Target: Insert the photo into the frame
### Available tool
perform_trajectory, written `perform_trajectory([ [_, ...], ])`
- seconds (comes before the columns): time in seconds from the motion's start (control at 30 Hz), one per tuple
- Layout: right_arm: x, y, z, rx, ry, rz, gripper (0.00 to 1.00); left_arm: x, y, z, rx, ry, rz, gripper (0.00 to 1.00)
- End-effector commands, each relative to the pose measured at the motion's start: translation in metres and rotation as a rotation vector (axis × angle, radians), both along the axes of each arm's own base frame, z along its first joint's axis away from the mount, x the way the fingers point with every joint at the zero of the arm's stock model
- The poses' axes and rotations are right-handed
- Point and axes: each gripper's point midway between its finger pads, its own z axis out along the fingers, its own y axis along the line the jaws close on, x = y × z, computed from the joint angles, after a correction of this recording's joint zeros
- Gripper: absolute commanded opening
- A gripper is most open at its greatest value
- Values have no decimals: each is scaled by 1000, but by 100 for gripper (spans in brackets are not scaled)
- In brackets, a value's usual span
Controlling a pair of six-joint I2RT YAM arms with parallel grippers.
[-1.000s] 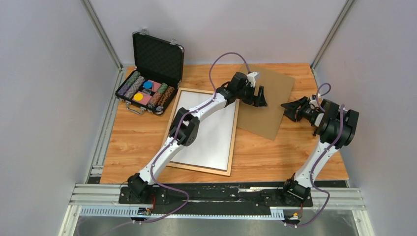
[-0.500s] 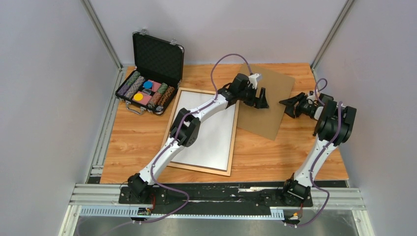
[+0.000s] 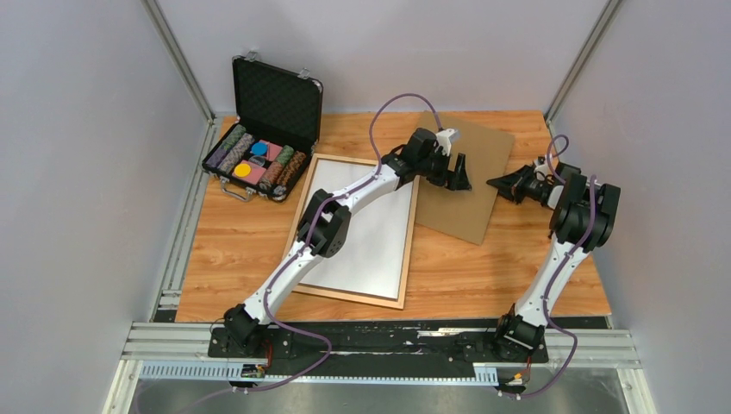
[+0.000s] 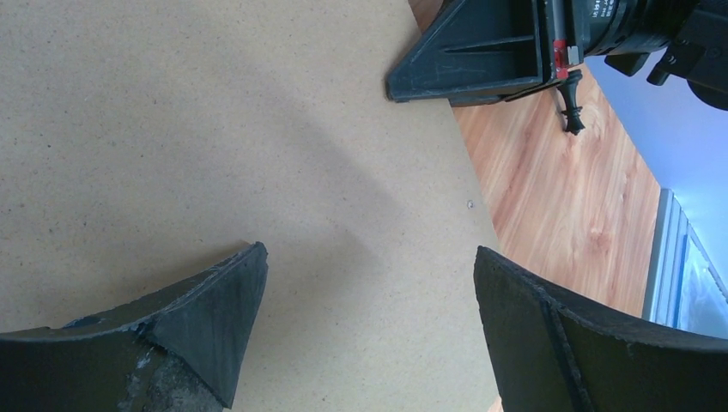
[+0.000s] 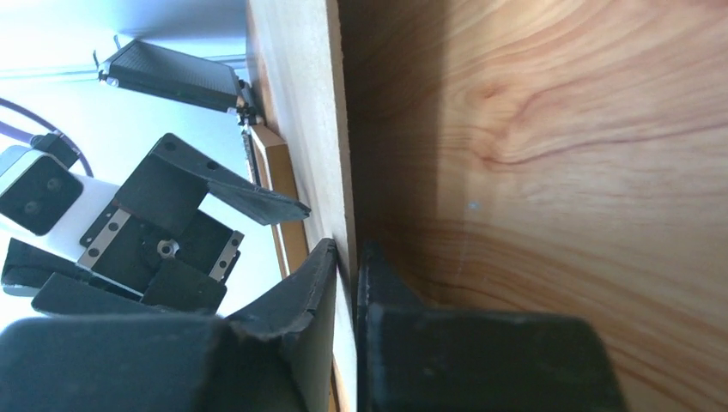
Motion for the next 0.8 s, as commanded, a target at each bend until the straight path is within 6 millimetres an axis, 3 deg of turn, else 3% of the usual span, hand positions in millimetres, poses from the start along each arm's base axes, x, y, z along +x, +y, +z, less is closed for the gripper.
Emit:
perform_trajectory([
  [0.0,6,7,48,-43,-158,61,3,-30,7,-13,101,79,-35,100],
  [0.43,-6,-18,139,-162,-341,34,0,-34,28,84,94,-95,-46,100],
  [0.67,-11,-21,179,-245,-377,20,0,-41,43,121,98,-148,-44,100],
  [0.77,-13,-23,193,-285,-379,6,0,-44,47,127,102,-150,-42,100],
])
